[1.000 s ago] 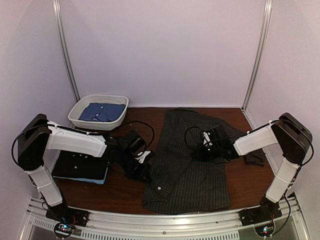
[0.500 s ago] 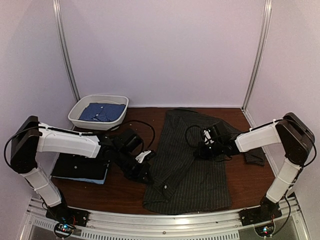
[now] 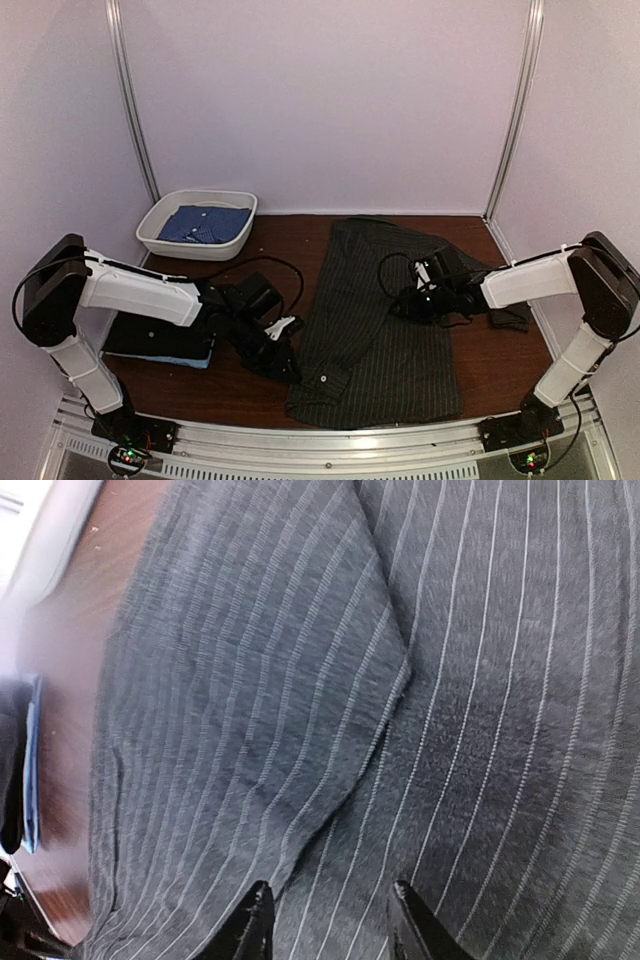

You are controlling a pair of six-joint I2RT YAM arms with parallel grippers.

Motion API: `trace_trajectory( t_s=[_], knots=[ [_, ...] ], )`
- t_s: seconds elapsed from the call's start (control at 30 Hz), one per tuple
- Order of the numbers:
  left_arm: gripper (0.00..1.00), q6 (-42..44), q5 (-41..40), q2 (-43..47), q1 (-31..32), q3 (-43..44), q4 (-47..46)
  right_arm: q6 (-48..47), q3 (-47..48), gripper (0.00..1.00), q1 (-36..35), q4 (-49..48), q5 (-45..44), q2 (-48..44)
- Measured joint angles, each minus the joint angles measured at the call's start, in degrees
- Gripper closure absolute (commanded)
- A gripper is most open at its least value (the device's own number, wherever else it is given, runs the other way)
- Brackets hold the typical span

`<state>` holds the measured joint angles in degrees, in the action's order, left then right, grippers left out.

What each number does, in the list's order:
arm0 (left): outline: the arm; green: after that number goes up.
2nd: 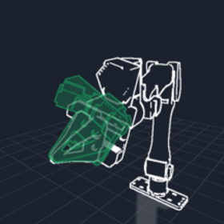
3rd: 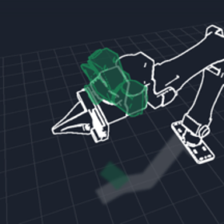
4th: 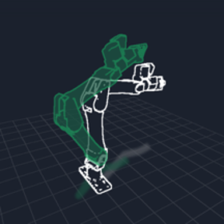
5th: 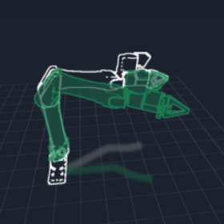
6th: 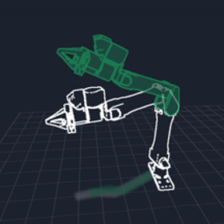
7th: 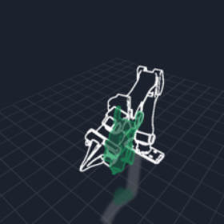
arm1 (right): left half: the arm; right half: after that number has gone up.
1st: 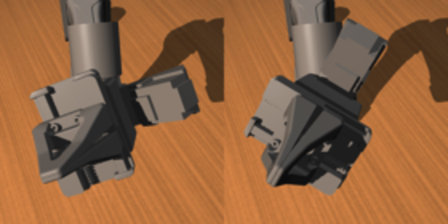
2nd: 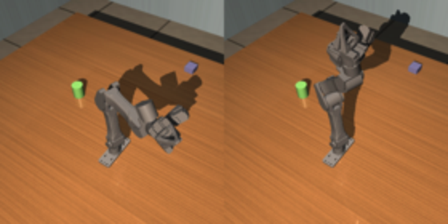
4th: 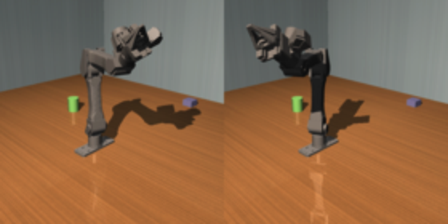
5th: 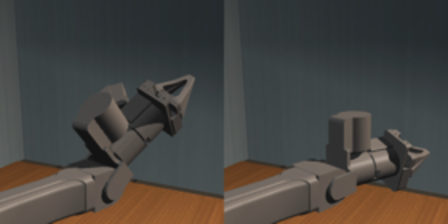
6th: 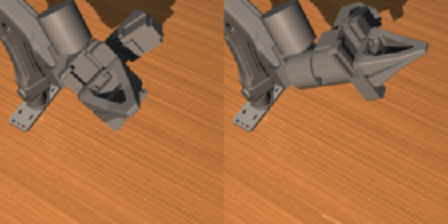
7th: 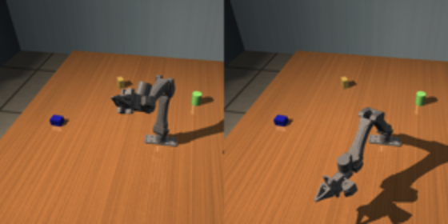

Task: Fold and stack the long sleeve shirts
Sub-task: Smooth out the 1/3-folded shirt at the center of the board.

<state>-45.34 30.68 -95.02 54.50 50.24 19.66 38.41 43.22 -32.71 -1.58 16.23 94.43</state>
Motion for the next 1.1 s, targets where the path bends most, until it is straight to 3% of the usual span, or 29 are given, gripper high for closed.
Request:
trace_trajectory(
  t_s=[0.27, 0.53, 0.67, 1.0, 1.1],
  knots=[
    [0.70, 1.14, -4.09, -0.09, 0.09, 2.03, 3.06, -1.44, -0.37, 0.60, -8.04, 2.86, -3.80, -11.47],
    [0.71, 1.51, -9.97, 1.20, 0.11, 6.21, 7.50, -1.77, -0.28, 0.68, -17.35, 3.89, -4.61, -10.84],
    [0.71, 1.51, -9.97, 1.16, 0.11, 7.69, 6.56, -1.55, 2.86, 0.69, -21.42, 3.43, -4.66, -5.62],
    [0.72, 1.51, -6.19, -6.91, 0.09, 10.25, 0.24, -0.42, 6.99, 0.49, -31.82, 2.91, -5.77, 0.04],
    [0.72, 1.55, -5.14, -9.77, 0.09, 11.19, -0.92, 0.63, 5.95, 0.48, -32.85, 3.10, -6.75, -0.42]
  ],
)
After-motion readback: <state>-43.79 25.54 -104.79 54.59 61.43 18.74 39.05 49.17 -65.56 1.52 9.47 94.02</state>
